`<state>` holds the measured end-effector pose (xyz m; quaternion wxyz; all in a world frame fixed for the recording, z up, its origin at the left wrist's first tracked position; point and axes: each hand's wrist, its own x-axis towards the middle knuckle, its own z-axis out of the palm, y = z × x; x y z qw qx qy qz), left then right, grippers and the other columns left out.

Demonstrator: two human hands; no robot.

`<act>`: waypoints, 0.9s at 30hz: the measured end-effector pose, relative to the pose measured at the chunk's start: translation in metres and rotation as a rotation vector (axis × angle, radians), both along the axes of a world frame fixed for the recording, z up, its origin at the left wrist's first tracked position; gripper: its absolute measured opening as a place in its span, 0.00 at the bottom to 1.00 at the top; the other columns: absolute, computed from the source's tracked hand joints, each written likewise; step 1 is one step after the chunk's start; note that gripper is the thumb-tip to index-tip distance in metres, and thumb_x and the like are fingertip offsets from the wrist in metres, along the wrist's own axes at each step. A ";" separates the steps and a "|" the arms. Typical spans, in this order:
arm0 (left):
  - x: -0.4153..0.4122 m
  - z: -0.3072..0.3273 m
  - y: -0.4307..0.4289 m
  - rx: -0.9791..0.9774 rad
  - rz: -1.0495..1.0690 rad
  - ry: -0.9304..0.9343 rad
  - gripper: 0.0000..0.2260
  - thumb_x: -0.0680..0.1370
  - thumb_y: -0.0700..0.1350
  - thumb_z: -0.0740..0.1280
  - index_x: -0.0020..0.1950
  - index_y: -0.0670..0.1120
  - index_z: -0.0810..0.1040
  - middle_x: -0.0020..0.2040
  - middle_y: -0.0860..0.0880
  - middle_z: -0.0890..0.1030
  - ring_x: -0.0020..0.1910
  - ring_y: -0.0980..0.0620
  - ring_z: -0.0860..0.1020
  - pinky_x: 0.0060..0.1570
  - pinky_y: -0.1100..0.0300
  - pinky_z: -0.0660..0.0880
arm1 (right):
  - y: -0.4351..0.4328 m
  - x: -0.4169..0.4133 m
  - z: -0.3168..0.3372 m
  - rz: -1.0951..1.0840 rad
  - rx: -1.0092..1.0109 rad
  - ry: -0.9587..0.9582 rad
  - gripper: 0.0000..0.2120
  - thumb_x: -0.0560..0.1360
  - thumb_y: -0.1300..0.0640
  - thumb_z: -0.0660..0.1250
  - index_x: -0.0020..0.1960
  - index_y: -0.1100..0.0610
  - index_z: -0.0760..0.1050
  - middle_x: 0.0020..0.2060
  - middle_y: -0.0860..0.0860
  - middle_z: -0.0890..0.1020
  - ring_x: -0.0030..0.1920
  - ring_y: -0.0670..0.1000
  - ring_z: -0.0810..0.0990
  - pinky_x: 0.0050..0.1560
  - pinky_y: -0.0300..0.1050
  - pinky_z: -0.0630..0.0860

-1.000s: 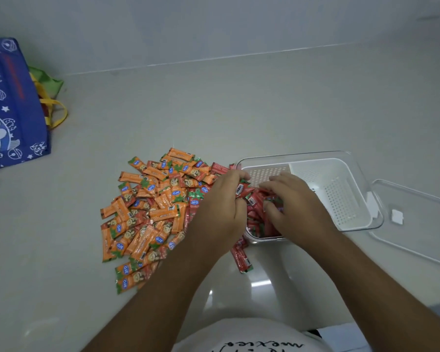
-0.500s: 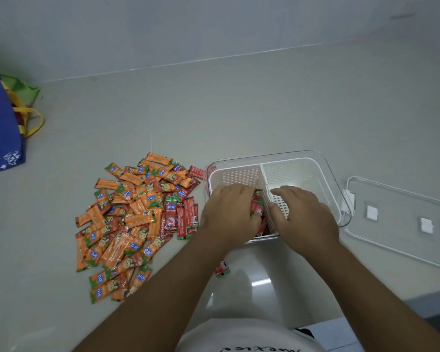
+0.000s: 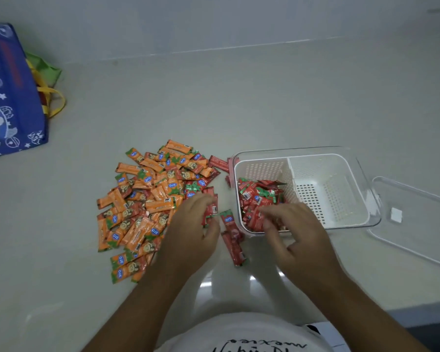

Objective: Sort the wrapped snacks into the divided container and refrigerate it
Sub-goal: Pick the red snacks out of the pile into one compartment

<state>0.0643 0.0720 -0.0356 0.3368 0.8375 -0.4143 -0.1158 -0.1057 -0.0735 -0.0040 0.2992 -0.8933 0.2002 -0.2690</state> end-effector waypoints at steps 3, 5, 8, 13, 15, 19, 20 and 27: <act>0.009 -0.013 0.021 0.036 0.048 0.018 0.13 0.78 0.40 0.67 0.63 0.43 0.79 0.57 0.49 0.79 0.57 0.51 0.76 0.59 0.49 0.76 | 0.035 0.009 -0.008 0.160 0.061 0.013 0.09 0.78 0.58 0.66 0.56 0.55 0.81 0.49 0.47 0.82 0.50 0.47 0.79 0.52 0.38 0.72; 0.014 -0.022 0.032 0.063 0.070 0.044 0.12 0.77 0.39 0.68 0.61 0.43 0.80 0.54 0.49 0.79 0.55 0.52 0.75 0.56 0.52 0.75 | 0.052 0.015 -0.021 0.232 0.097 0.108 0.10 0.77 0.60 0.66 0.56 0.54 0.80 0.51 0.47 0.82 0.53 0.47 0.79 0.55 0.39 0.74; 0.020 -0.034 0.043 0.097 0.067 0.078 0.11 0.78 0.39 0.68 0.60 0.43 0.81 0.54 0.49 0.80 0.55 0.51 0.76 0.55 0.57 0.73 | 0.067 0.028 -0.050 0.228 0.121 0.399 0.18 0.76 0.60 0.63 0.66 0.53 0.76 0.64 0.50 0.77 0.66 0.50 0.74 0.67 0.41 0.69; 0.027 -0.046 0.050 0.123 0.057 0.136 0.12 0.78 0.39 0.67 0.61 0.44 0.81 0.55 0.48 0.80 0.56 0.50 0.78 0.57 0.55 0.75 | 0.079 0.062 -0.092 0.165 -0.090 0.733 0.31 0.77 0.64 0.56 0.80 0.58 0.54 0.79 0.63 0.48 0.80 0.61 0.43 0.79 0.53 0.47; 0.030 -0.048 0.046 0.119 0.063 0.147 0.11 0.78 0.39 0.66 0.59 0.43 0.81 0.53 0.47 0.80 0.54 0.49 0.78 0.55 0.51 0.77 | 0.084 0.076 -0.102 0.088 -0.095 0.804 0.35 0.77 0.65 0.58 0.80 0.56 0.49 0.79 0.64 0.45 0.79 0.63 0.41 0.78 0.54 0.44; 0.039 -0.050 0.023 0.144 0.125 0.132 0.09 0.79 0.43 0.67 0.57 0.41 0.81 0.52 0.45 0.80 0.51 0.46 0.79 0.52 0.48 0.78 | 0.086 0.087 -0.109 0.076 -0.079 0.766 0.38 0.73 0.63 0.65 0.79 0.50 0.54 0.77 0.62 0.57 0.78 0.62 0.52 0.76 0.52 0.55; 0.041 -0.050 0.016 0.162 0.143 0.123 0.11 0.79 0.45 0.68 0.58 0.41 0.81 0.52 0.44 0.79 0.52 0.45 0.78 0.53 0.49 0.77 | 0.084 0.087 -0.108 0.082 -0.061 0.718 0.38 0.72 0.63 0.66 0.78 0.50 0.58 0.75 0.59 0.63 0.76 0.61 0.60 0.73 0.49 0.61; 0.053 -0.053 -0.034 0.377 0.180 0.085 0.21 0.79 0.54 0.69 0.62 0.38 0.76 0.62 0.40 0.75 0.62 0.41 0.74 0.61 0.50 0.73 | 0.075 0.090 -0.109 0.044 0.126 0.603 0.31 0.70 0.71 0.64 0.71 0.55 0.69 0.64 0.53 0.74 0.65 0.56 0.69 0.63 0.48 0.70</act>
